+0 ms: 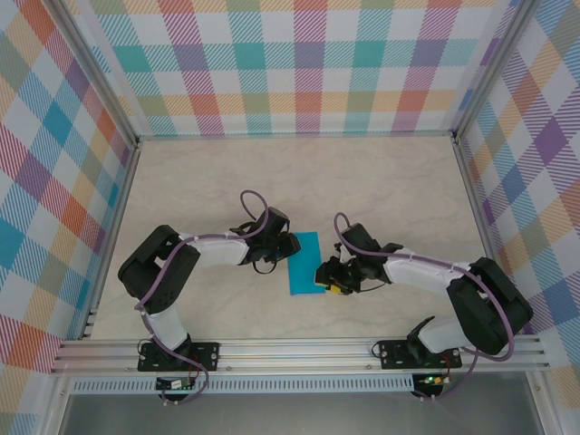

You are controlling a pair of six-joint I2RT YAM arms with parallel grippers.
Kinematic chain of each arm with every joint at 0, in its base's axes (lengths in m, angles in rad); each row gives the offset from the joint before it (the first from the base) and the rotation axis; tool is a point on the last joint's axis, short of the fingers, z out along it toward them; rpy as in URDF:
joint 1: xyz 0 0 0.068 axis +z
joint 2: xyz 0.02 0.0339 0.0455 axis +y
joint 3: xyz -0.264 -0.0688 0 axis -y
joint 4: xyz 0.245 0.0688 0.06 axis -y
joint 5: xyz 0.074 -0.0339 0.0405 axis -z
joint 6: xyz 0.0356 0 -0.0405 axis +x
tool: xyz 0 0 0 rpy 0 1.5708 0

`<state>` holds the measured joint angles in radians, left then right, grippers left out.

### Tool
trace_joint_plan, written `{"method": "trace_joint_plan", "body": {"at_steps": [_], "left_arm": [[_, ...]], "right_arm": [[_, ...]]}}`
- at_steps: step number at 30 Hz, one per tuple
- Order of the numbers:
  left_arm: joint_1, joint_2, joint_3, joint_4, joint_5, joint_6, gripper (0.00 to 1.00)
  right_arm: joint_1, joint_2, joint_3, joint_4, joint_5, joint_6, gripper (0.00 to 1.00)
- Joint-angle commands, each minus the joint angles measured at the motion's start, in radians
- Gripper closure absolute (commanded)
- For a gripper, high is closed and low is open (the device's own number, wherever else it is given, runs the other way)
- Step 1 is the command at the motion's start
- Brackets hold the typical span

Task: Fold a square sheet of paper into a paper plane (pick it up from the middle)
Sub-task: Third fold the triangle at the center of the table.

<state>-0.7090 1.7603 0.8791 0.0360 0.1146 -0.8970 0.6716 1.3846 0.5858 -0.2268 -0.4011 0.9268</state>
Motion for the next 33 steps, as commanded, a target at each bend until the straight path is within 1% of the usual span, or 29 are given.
{"method": "trace_joint_plan", "body": {"at_steps": [1,3,5,11,18,22,27,30,33], "left_arm": [[0.005,0.001,-0.033,-0.084,0.005,-0.008,0.67],[0.004,0.004,-0.033,-0.085,0.007,-0.008,0.67],[0.004,0.004,-0.035,-0.084,0.007,-0.009,0.67],[0.005,0.006,-0.032,-0.082,0.010,-0.008,0.67],[0.004,0.008,-0.034,-0.080,0.011,-0.010,0.67],[0.004,0.008,-0.032,-0.079,0.010,-0.010,0.67],[0.004,0.012,-0.035,-0.074,0.014,-0.012,0.67],[0.003,0.011,-0.036,-0.073,0.015,-0.013,0.67],[0.004,0.008,-0.039,-0.072,0.015,-0.013,0.67]], "right_arm": [[0.009,-0.033,-0.039,-0.008,0.034,0.100,0.56],[0.009,-0.029,-0.039,-0.011,0.051,0.117,0.56],[0.009,-0.013,-0.040,0.031,0.026,0.121,0.56],[0.010,0.018,-0.034,0.087,0.016,0.137,0.57],[0.010,0.067,-0.030,0.114,0.005,0.144,0.57],[0.010,0.070,-0.037,0.137,0.002,0.145,0.57],[0.010,0.064,-0.046,0.221,-0.025,0.163,0.61],[0.010,0.060,-0.031,0.225,-0.015,0.166,0.60],[0.009,0.069,-0.017,0.226,0.001,0.159,0.58]]}}
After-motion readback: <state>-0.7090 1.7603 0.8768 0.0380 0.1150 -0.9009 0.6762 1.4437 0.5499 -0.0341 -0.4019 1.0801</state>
